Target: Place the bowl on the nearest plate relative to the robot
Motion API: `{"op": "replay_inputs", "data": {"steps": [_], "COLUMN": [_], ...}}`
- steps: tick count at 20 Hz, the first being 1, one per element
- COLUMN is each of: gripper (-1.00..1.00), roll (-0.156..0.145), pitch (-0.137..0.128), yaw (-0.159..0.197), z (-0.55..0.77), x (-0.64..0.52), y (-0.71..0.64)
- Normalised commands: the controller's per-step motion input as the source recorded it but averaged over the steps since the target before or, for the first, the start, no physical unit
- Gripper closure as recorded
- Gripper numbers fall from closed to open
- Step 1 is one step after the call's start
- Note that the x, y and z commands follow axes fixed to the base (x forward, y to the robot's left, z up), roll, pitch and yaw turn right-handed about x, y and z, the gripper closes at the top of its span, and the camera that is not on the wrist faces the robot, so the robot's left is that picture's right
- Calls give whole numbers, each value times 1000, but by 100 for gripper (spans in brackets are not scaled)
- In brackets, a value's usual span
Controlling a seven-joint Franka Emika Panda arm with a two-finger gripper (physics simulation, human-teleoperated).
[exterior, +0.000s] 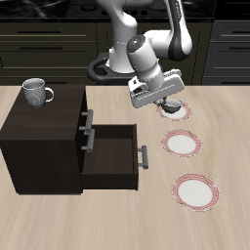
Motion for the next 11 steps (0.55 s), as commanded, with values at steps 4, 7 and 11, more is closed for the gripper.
{"op": "replay_inputs", "data": {"steps": [4,7,11], "gripper": [-100,-100,-100], "roll": [1,4,-4], "pitch": [58,11,-13], "yaw": [7,3,5], "z": [-134,30,107], "x": [71,1,-13], "y": [-56,-35,-32]}}
